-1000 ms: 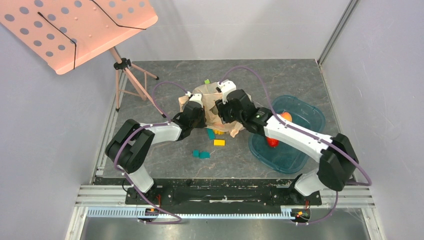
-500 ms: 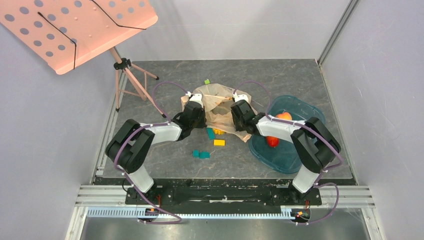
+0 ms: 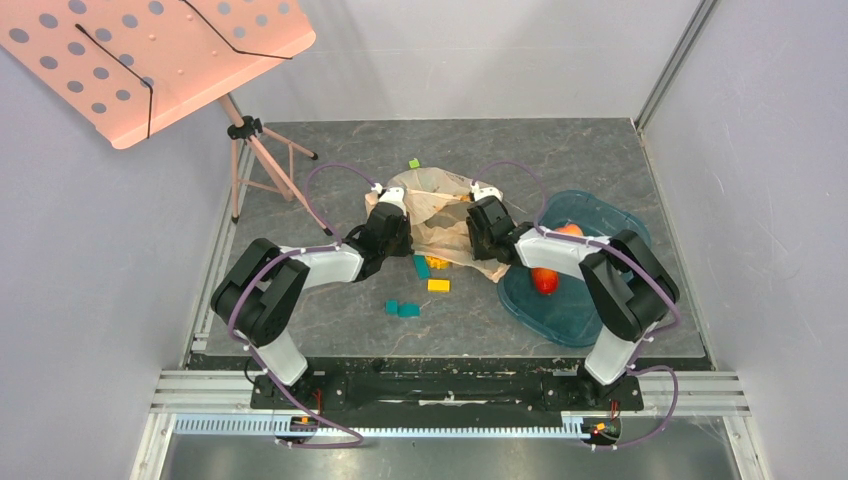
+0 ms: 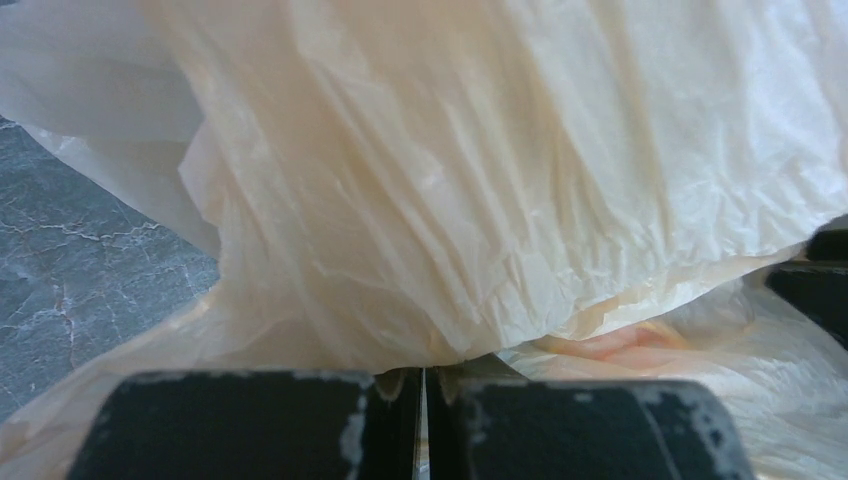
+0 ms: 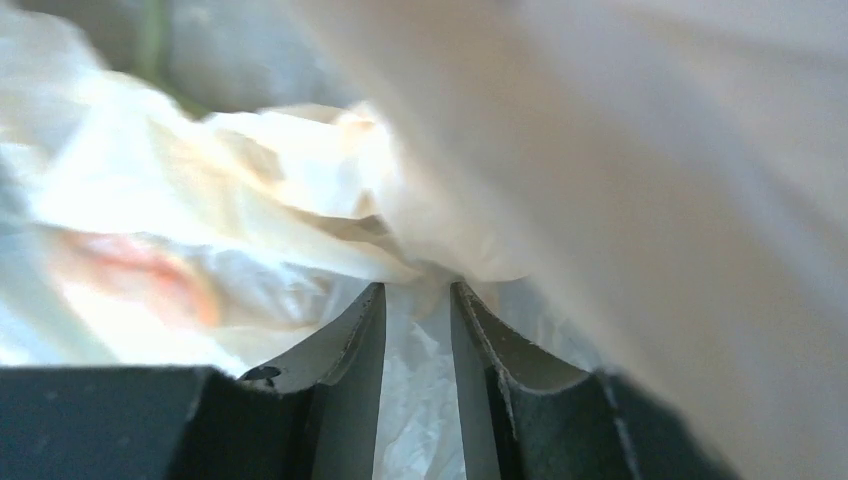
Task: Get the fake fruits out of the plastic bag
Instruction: Adjust the plastic bag at the center of the board.
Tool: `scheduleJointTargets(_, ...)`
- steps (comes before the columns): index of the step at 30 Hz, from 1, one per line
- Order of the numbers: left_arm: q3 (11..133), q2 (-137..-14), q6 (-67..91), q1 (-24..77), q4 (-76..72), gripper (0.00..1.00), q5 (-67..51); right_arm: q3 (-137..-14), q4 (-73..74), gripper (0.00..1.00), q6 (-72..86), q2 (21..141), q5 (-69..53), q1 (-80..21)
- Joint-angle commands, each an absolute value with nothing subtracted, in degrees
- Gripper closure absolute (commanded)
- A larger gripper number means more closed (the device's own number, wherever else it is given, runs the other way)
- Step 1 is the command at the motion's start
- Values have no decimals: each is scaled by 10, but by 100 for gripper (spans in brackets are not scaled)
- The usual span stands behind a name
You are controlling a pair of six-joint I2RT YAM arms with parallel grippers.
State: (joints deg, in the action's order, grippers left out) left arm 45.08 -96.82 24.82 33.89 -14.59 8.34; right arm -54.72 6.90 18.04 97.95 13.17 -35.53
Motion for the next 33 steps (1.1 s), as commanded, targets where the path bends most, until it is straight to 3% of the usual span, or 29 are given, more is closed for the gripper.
scheduleJointTargets(1, 470, -970, 256, 339, -149, 98, 78, -586, 41, 68, 151, 908, 87, -369)
scheduleJointTargets(6, 471, -969, 257, 339, -149, 98, 77, -633, 39, 68, 152, 910, 69, -371)
scheduleJointTargets(14, 471, -971, 257, 339, -149, 98, 76, -699, 41, 73, 154, 1012, 113, -360)
scheduleJointTargets(23, 471, -970, 257, 338, -148, 98, 77, -628, 23, 73, 180, 1012, 207, -354)
scheduleJointTargets(33, 471, -969, 258, 339, -148, 98, 74, -611, 68, 71, 221, 1035, 203, -326)
